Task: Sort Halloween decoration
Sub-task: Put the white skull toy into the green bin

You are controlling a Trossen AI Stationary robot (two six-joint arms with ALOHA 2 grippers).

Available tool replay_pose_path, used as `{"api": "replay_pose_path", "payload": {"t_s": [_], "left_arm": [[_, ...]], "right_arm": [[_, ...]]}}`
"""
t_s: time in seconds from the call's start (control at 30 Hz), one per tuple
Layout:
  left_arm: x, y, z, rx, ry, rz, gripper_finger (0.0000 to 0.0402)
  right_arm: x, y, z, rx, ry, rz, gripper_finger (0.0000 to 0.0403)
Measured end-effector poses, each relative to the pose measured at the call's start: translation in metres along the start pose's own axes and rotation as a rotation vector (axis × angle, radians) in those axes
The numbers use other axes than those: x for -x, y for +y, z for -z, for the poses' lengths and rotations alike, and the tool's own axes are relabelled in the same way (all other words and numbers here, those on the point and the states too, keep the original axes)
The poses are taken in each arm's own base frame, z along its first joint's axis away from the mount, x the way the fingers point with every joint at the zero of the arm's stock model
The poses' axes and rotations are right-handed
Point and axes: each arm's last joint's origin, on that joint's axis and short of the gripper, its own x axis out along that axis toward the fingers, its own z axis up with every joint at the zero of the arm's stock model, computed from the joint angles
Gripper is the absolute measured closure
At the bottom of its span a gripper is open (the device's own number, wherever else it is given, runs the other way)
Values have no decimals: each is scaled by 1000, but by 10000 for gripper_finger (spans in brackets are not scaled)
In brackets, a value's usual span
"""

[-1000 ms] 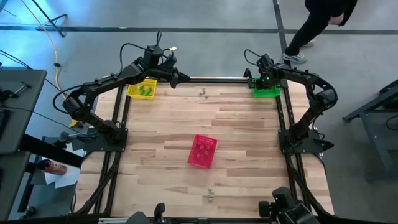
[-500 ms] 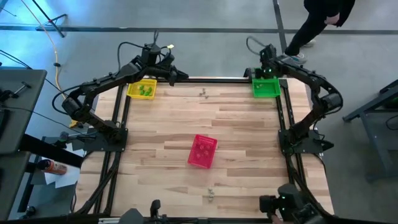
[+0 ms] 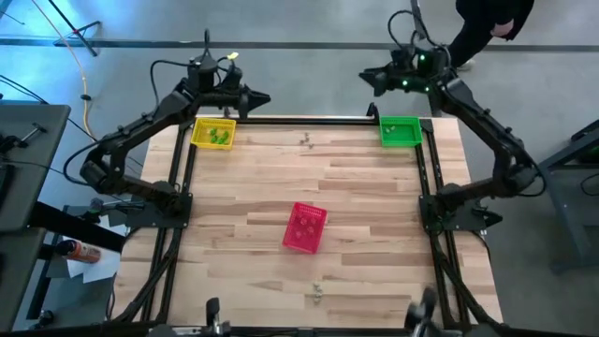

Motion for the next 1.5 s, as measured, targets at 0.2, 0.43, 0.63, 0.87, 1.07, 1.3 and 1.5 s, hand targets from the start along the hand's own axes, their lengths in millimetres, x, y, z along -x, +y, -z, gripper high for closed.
{"api": "replay_pose_path", "payload": {"t_s": [0.2,0.43,0.63,0.87,1.07,1.3,1.5], "left_arm": [[4,-9,-2,-62,-11,16,330],[4,-10,-2,-83,-13,22,330],[-9,-30,4,-4,31,106,330],[-20,-96,28,6,170,237,331],[-8,-169,58,-3,212,131,353],[24,-252,98,-28,184,150,396],[51,-286,128,-76,177,97,401]], "right_arm": [[-10,51,12,258,26,-156,235],[-16,81,22,251,48,-255,235],[-19,109,36,196,132,-359,235],[-13,161,76,223,363,-536,235],[16,219,128,318,646,-684,235],[57,287,171,331,705,-837,235],[71,342,198,159,605,-876,237]]}}
